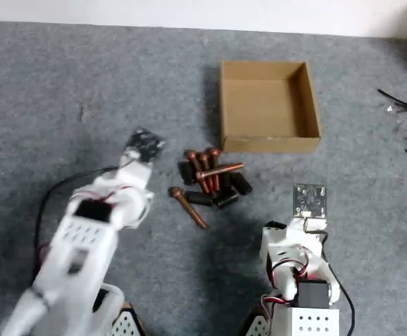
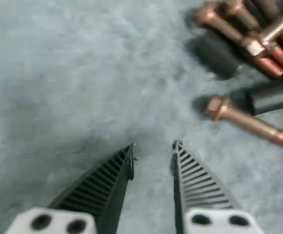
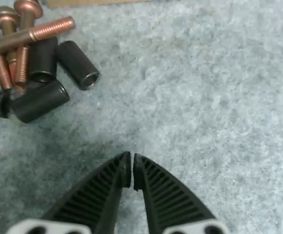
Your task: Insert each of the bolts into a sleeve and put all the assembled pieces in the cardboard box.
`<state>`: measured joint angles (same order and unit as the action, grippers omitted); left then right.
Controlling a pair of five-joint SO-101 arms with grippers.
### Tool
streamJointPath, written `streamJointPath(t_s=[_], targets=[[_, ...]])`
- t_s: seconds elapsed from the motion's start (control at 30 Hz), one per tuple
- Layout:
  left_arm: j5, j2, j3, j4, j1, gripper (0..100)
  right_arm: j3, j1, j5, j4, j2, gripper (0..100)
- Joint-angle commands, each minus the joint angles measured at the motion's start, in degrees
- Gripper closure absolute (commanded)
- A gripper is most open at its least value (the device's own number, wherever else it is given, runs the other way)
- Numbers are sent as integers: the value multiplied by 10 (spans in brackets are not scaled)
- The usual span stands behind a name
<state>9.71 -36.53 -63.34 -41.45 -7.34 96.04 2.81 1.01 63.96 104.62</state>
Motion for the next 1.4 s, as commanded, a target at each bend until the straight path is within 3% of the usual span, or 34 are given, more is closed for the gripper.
streamJointPath(t_s=[0.0,0.27,0.4,0.47,0.63,0.77,0.9,1.07,1.37], targets=[[-33,102,36,58,-29,867,82,3,-6,-24,6,986],[-35,158,37,124,9,867,81,1,-4,-50,6,985],[-36,157,38,127,44,867,81,1,103,-59,6,985],[-36,156,39,127,45,867,81,4,149,-60,6,985],[-36,160,71,68,44,867,44,25,151,-83,0,910],[-33,161,82,48,46,864,-22,90,149,-111,-49,854],[-33,161,80,50,58,864,-106,150,149,-147,-201,854],[-33,162,80,50,65,864,-295,196,149,-155,-498,854],[-33,162,80,51,66,864,-582,199,150,-154,-933,854]])
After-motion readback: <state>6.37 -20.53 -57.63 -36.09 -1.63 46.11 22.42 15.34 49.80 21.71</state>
